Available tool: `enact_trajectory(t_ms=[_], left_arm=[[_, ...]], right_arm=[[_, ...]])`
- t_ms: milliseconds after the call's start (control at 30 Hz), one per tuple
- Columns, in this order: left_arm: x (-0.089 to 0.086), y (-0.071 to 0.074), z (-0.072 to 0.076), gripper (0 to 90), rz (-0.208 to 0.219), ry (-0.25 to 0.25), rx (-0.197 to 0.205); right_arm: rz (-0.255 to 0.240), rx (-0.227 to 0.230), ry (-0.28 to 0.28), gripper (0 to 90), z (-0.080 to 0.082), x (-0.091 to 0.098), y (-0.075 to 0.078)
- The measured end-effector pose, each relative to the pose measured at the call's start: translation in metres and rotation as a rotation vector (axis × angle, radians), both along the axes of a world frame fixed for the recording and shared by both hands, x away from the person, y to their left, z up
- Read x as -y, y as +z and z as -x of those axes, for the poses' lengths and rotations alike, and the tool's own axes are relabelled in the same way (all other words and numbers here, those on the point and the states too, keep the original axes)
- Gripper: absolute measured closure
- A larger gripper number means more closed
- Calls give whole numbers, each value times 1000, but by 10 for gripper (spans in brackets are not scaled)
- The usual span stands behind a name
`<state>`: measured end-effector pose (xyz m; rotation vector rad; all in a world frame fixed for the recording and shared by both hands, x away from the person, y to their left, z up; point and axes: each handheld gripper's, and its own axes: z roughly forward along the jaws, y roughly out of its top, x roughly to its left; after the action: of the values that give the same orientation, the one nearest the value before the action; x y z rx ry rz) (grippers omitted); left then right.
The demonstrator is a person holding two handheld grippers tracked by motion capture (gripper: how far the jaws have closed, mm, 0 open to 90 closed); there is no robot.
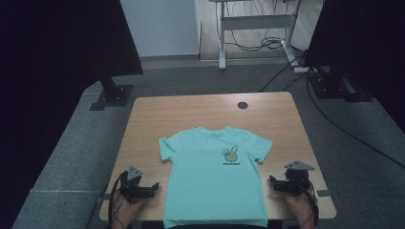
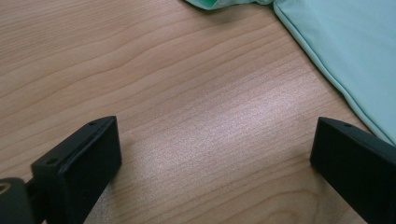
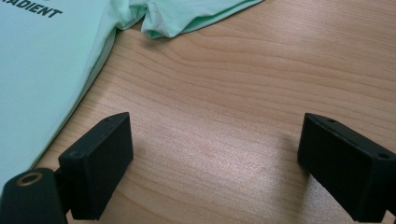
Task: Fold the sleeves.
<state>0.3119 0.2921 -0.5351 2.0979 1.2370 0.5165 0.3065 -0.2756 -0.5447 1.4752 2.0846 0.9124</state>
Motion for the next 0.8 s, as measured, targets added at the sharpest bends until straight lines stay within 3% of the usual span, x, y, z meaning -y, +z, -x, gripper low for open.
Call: enact_trajectory(t_ms=[800], left_arm=[[0,0,0,28,2,-5,1]], right_arm=[[0,-1,8,99,0,1,0]])
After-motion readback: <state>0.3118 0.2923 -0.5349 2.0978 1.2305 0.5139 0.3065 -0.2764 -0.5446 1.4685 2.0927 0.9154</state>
